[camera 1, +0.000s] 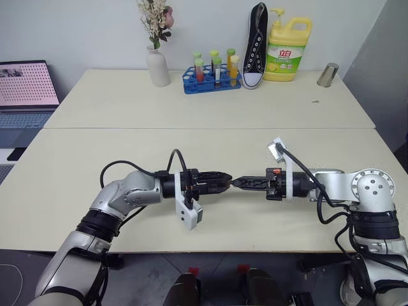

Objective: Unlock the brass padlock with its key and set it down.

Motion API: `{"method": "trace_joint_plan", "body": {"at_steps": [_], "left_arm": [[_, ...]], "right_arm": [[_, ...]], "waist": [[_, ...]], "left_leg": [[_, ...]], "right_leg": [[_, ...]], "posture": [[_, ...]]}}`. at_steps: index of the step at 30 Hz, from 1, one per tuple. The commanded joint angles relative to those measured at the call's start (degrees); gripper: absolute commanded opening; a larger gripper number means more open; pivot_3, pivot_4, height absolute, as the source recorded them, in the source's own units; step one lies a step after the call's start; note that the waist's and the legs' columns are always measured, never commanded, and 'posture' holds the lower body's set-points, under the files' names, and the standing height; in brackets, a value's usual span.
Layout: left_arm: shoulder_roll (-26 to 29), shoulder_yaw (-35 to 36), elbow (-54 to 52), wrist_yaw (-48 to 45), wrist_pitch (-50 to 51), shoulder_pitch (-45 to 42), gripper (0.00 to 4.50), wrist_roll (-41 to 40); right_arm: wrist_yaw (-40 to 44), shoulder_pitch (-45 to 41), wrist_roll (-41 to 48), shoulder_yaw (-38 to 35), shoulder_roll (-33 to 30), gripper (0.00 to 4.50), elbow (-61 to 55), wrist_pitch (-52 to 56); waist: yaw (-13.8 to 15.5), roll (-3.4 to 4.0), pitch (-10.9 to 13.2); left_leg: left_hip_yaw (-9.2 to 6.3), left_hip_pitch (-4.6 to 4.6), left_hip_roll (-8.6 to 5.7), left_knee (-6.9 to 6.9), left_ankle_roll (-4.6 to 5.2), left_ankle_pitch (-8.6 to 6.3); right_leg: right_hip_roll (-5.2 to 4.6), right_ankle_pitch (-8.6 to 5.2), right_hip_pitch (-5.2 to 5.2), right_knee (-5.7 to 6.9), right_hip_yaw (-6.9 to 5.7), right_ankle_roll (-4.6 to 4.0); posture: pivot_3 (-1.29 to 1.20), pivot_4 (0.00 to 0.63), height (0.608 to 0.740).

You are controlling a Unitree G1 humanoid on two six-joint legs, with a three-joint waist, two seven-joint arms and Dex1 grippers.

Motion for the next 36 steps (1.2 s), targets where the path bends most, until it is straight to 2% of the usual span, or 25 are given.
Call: {"method": "trace_joint_plan", "body": {"at_steps": [1, 6, 9, 10, 12, 17, 25, 32, 36], "left_arm": [[-0.6, -0.2, -0.4, 0.4, 1.9, -0.9, 0.96, -1.3], [-0.6, -0.5, -0.7, -0.1, 3.2, -0.5, 0.96, -3.2], [-0.6, -0.6, -1.5, -0.7, 4.8, 0.5, 0.96, -6.0], [-0.5, -0.5, -1.7, -0.9, 5.1, 0.8, 0.96, -6.9], [-0.4, -0.6, -2.3, -1.3, 5.2, 1.2, 0.96, -7.9], [-0.6, -1.3, -3.5, -2.4, 4.6, 1.7, 0.96, -10.2], [-1.0, -1.4, -3.4, -3.3, 4.3, 1.1, 0.96, -10.4], [-1.2, -1.2, -3.8, -3.4, 4.6, 1.6, 0.96, -10.3], [-1.2, -1.1, -4.1, -3.3, 4.6, 1.8, 0.96, -10.1]], "right_arm": [[5.7, 0.3, -2.0, 2.2, -0.8, 1.31, -6.3, -0.9], [18.1, 3.6, -16.9, 6.5, -8.4, 3.12, -15.0, -9.0], [27.1, 6.5, -28.6, 10.2, -14.2, 4.23, -19.2, -19.0], [29.3, 7.3, -30.7, 10.5, -15.1, 4.46, -19.9, -21.3], [31.8, 9.0, -33.6, 10.1, -15.4, 4.50, -20.9, -25.2], [29.2, 11.2, -35.1, 8.7, -9.7, 4.50, -21.2, -27.7], [27.9, 7.4, -36.5, 8.9, -2.4, 4.50, -16.5, -26.9], [28.7, 6.0, -38.0, 8.7, -0.6, 4.50, -14.8, -26.2], [29.4, 5.9, -38.6, 9.1, -0.6, 3.61, -14.8, -26.0]], "waist": [[0.0, 0.00, 0.0], [0.0, 0.00, 0.0], [0.0, 0.00, 0.0], [0.0, 0.00, 0.0], [-0.1, 0.00, 0.0], [-0.1, 0.00, 0.0], [0.0, 0.00, 0.0], [0.0, 0.00, 0.0], [0.0, 0.00, 0.0]], "left_leg": [[0.00, 0.00, 0.00, 0.00, 0.00, 0.00], [-0.02, -0.03, -0.02, 0.01, 0.00, 0.00], [-0.01, -0.02, -0.04, 0.03, 0.00, 0.00], [-0.01, -0.03, -0.03, 0.03, 0.00, 0.00], [-0.02, -0.01, -0.02, 0.01, 0.00, 0.00], [-0.01, 0.01, 0.05, 0.02, -0.01, 0.00], [-0.01, 0.02, 0.02, 0.02, -0.01, 0.01], [-0.03, 0.01, 0.00, 0.01, -0.01, 0.00], [-0.03, 0.01, 0.01, 0.01, -0.01, 0.00]], "right_leg": [[0.00, 0.00, 0.00, 0.00, 0.00, 0.00], [0.00, 0.00, 0.00, -0.04, -0.02, 0.01], [-0.02, -0.01, 0.00, -0.06, -0.02, 0.02], [-0.02, -0.01, 0.00, -0.06, -0.04, 0.02], [-0.02, -0.01, 0.00, -0.06, -0.04, 0.02], [0.04, -0.01, 0.00, -0.02, -0.01, 0.01], [0.03, -0.01, 0.02, -0.05, -0.01, 0.01], [0.03, 0.00, 0.01, -0.06, -0.01, 0.01], [0.03, 0.00, 0.01, -0.05, -0.01, 0.01]], "posture": [[0.00, 0.150, 0.740], [0.00, 0.150, 0.740], [0.00, 0.150, 0.740], [0.00, 0.150, 0.740], [0.00, 0.150, 0.740], [0.00, 0.150, 0.740], [0.00, 0.150, 0.740], [0.00, 0.150, 0.740], [0.00, 0.150, 0.740]]}}
